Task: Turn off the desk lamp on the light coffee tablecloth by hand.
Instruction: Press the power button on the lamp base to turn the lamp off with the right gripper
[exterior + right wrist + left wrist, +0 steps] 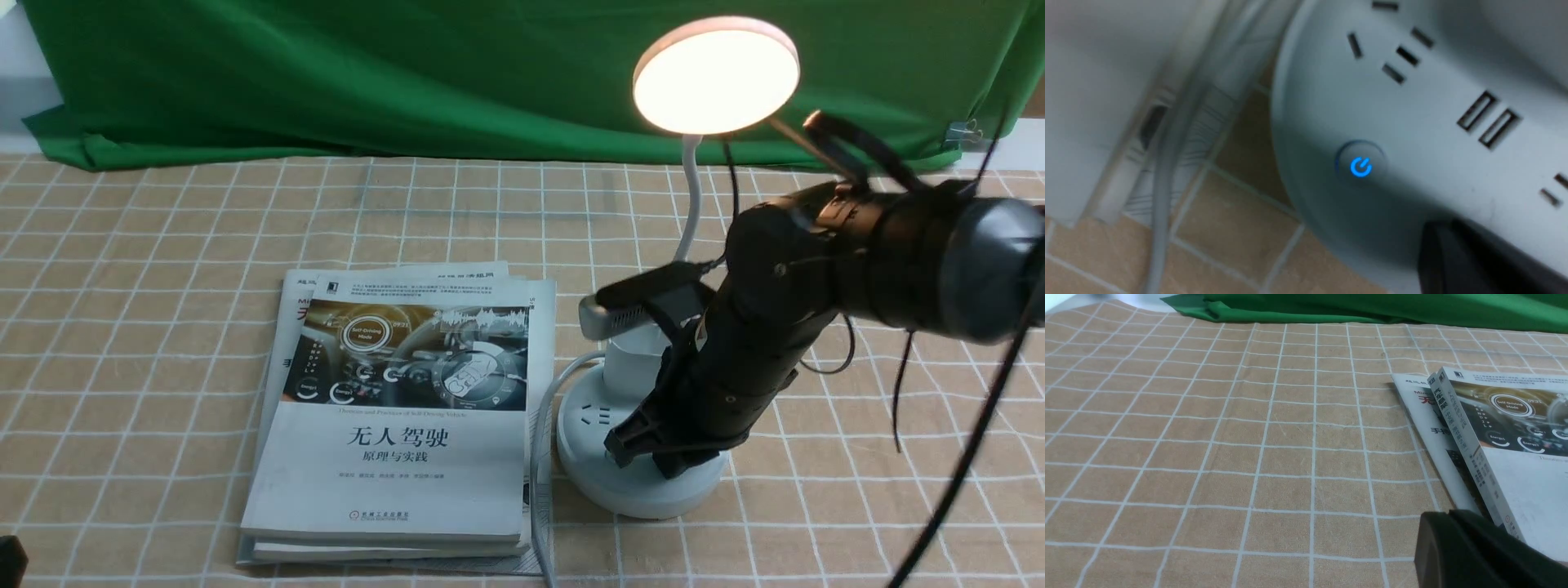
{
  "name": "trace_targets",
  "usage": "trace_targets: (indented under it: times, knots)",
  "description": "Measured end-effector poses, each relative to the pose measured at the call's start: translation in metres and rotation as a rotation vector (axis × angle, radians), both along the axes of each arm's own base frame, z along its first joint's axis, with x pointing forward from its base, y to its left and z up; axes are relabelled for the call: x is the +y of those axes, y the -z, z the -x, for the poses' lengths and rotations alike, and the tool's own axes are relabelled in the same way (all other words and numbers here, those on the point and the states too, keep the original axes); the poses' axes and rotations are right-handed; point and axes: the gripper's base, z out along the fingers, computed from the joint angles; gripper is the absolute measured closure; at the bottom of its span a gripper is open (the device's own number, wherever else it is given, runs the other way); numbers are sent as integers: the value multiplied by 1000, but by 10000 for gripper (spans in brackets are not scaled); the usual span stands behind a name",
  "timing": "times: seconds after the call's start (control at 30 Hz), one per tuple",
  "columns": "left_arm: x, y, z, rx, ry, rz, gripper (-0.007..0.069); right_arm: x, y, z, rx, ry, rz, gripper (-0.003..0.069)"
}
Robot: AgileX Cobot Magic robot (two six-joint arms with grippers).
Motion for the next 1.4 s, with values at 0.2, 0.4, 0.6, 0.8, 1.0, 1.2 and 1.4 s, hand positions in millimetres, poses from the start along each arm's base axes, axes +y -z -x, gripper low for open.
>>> trace_targets:
  times: [0.2, 0.4, 0.6, 0.8, 1.0, 1.2, 1.4]
  knots:
    - [0, 0, 0, 0, 0, -1, 620, 1, 2, -2, 9, 2, 3, 623]
    - [0, 0, 0, 0, 0, -1, 620, -1, -7, 0, -13, 3, -8, 623]
    - [0, 0, 0, 0, 0, -1, 620, -3, -27, 4, -64, 5, -41, 623]
    - [0, 0, 0, 0, 0, -1, 620, -1, -13, 0, -45, 6, -27, 623]
    - [0, 0, 0, 0, 0, -1, 620, 0, 0, -3, -17, 6, -6, 623]
    - [0, 0, 0, 0, 0, -1, 620, 0, -3, -3, -24, 7, -11, 623]
    - [0, 0, 0, 0, 0, -1, 620, -2, -21, 1, -66, 8, -38, 623]
